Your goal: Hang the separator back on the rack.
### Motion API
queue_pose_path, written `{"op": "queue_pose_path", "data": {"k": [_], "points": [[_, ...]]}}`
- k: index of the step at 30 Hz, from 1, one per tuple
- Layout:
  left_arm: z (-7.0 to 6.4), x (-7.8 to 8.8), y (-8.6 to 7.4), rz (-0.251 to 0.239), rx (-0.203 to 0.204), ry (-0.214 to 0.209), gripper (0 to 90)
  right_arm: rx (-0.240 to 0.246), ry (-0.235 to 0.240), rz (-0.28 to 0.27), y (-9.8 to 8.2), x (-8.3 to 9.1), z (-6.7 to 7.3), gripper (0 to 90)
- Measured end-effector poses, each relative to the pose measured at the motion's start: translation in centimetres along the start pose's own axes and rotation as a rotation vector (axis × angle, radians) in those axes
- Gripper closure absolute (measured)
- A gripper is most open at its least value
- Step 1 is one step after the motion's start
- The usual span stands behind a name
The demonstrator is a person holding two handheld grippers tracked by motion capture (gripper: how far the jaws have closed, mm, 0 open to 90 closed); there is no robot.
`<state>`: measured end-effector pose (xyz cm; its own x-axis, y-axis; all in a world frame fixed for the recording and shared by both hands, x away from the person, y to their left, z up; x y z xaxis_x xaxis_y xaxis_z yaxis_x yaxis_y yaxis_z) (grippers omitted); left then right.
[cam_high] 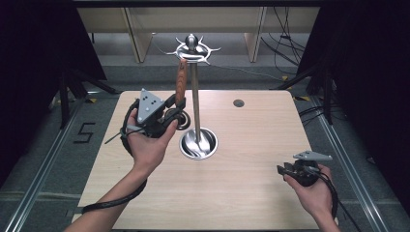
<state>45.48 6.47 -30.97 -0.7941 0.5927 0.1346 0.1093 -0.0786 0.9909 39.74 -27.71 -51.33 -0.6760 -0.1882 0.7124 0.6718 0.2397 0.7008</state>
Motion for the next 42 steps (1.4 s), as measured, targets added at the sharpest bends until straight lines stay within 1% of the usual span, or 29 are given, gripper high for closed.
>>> {"op": "queue_pose_path", "data": {"k": [1,2,3,4,5,9,10,11,12,15,16,19,20,21,22,24,25,28,29,31,32,33,34,36,37,39,40,41,42], "points": [[0.0,0.0,0.0,0.000,0.000,0.000,69.2,0.000,0.000,0.000,0.0,0.0,0.0,65.9],[0.2,0.0,0.0,0.000,-0.016,0.008,69.2,0.001,0.003,0.000,0.0,0.0,0.0,65.9],[0.1,-0.2,0.0,-0.004,-0.013,-0.001,69.2,0.001,0.003,0.000,0.0,0.0,0.0,65.9],[0.1,-0.3,0.0,-0.007,-0.012,0.001,69.2,0.000,0.004,0.000,0.0,0.0,0.0,65.9],[0.2,-0.4,0.1,-0.012,-0.028,0.000,69.2,-0.005,-0.001,0.004,0.0,0.0,0.0,65.9],[0.4,-0.7,0.1,-0.019,-0.029,0.008,69.1,-0.002,0.004,0.005,0.0,0.0,0.0,65.9],[0.4,-0.8,0.1,-0.022,-0.026,0.009,69.1,-0.002,0.020,-0.005,0.0,-0.1,0.1,65.9],[0.4,-0.8,0.1,-0.022,-0.026,0.009,69.0,-0.002,0.020,-0.005,0.0,-0.1,0.1,65.9],[0.4,-0.9,0.0,-0.020,-0.009,0.022,69.0,0.001,0.000,0.004,0.0,0.0,0.0,65.9],[0.4,-1.0,-0.1,-0.023,-0.003,0.020,69.0,0.001,0.004,0.006,-0.1,0.0,0.0,65.9],[0.2,-1.1,-0.2,-0.018,0.016,0.013,69.0,0.002,0.003,0.005,-0.1,0.0,0.0,65.9],[0.3,-1.3,-0.2,-0.020,0.001,0.015,68.8,0.004,0.003,0.003,0.0,0.1,0.0,65.9],[0.2,-1.4,-0.3,-0.016,0.018,0.009,68.8,0.002,0.002,0.003,0.0,0.1,0.0,65.9],[0.2,-1.4,-0.4,-0.014,0.019,0.009,68.8,-0.001,0.003,0.006,0.0,0.1,0.1,65.9],[0.5,-1.4,-0.4,-0.015,-0.004,0.018,68.8,0.004,0.003,0.005,-0.1,0.0,0.0,65.9],[0.6,-1.5,-0.5,-0.015,-0.004,0.018,68.7,0.011,0.006,0.009,-0.1,0.0,0.0,65.8],[0.5,-1.5,-0.6,-0.010,0.010,0.013,68.7,0.007,0.007,0.009,-0.1,0.0,0.1,65.8],[0.5,-1.6,-0.8,-0.003,0.015,0.014,68.7,0.012,0.003,0.003,0.0,0.0,0.0,65.8],[0.5,-1.7,-0.9,0.001,0.017,0.010,68.7,-0.003,-0.002,0.016,-0.2,0.1,0.1,65.8],[0.4,-1.9,-1.0,0.001,0.024,0.003,68.5,-0.008,-0.002,0.019,-0.2,0.2,0.1,65.7],[0.6,-1.9,-0.9,0.000,0.001,0.009,68.5,-0.009,-0.002,0.019,-0.2,0.2,0.1,65.7],[0.6,-1.9,-0.9,0.000,0.001,0.009,68.5,0.004,0.006,0.007,-0.1,0.0,0.1,65.7],[0.4,-2.0,-1.0,0.007,0.018,0.000,68.4,0.004,0.000,0.009,-0.1,0.1,0.1,65.7],[0.4,-2.0,-1.0,0.007,0.018,0.002,68.3,-0.005,-0.001,0.019,-0.2,0.1,0.1,65.6],[0.6,-2.0,-0.9,0.005,-0.001,0.009,68.3,-0.005,-0.001,0.019,-0.2,0.1,0.1,65.6],[0.6,-2.0,-0.8,0.004,0.000,0.006,67.9,-0.009,0.005,0.018,-0.2,0.1,0.2,65.5],[0.5,-2.0,-0.7,0.002,0.000,0.004,67.6,0.003,0.008,0.007,-0.1,0.0,0.1,65.5],[0.3,-2.0,-0.8,0.003,0.018,-0.007,67.6,0.003,0.008,0.007,-0.1,0.0,0.1,65.5],[0.3,-2.0,-0.7,0.001,0.017,-0.008,67.3,0.004,0.007,0.007,-0.1,0.0,0.0,65.4]]}}
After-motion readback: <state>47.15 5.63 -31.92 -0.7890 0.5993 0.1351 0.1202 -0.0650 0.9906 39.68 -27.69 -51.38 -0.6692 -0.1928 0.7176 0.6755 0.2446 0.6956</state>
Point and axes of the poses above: each handheld gripper's, and its own axes: x roughly backward along the jaws, y roughly out of its top, z roughly to its left, the point moved 9 cm from there along -x, roughly forward along the jaws, and after that the axes turned 7 degrees about -y, right-handed, at the moved point
